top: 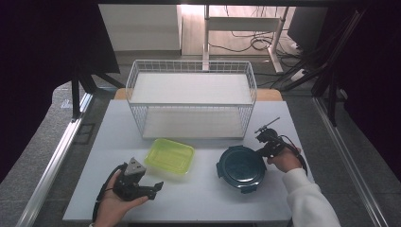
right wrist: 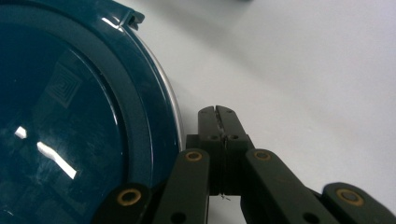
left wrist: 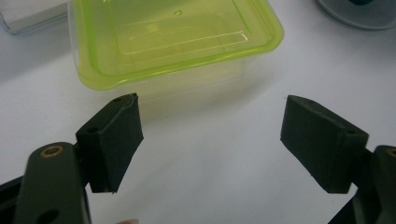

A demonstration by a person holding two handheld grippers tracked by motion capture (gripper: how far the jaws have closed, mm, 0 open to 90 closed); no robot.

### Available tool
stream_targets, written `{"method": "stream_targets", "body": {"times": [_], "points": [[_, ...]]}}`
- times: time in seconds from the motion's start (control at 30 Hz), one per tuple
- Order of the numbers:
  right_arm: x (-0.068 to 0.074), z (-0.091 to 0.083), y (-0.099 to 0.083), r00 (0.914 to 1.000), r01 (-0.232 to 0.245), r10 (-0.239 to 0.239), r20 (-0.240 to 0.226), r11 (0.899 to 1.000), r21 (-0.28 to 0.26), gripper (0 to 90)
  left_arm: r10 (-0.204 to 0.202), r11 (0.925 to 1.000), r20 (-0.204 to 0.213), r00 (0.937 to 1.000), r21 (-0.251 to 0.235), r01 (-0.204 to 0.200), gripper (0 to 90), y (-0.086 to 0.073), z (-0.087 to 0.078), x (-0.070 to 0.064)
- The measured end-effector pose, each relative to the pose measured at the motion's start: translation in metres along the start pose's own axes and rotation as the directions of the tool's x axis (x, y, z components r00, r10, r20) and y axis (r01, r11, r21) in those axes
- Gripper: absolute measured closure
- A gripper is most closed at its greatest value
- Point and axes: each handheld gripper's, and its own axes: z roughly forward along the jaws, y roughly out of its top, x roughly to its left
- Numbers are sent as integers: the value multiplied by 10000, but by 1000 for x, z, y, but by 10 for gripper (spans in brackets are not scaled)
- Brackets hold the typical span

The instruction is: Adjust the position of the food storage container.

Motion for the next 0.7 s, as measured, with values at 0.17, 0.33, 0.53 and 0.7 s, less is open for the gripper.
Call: {"method": "stream_targets", "body": {"times": [0.17, 0.33, 0.53, 0.7], "points": [[12, 0, -2, 9995, 198, -199, -226, 9998, -48, 895, 23, 9999, 49, 10000, 99, -24, 202, 0, 2, -1], [28, 2, 0, 9975, 587, -591, -396, 9982, -127, 895, 39, 10000, 37, 10000, 32, -39, 202, 0, -1, -1], [39, 5, 3, 9942, 850, -858, -648, 9963, -140, 895, -15, 10000, 25, 10000, 26, 15, 202, 0, -1, 1], [47, 5, 3, 9927, 993, -998, -678, 9950, -111, 895, -57, 10000, -3, 10000, 25, 57, 202, 0, -2, 2]]}}
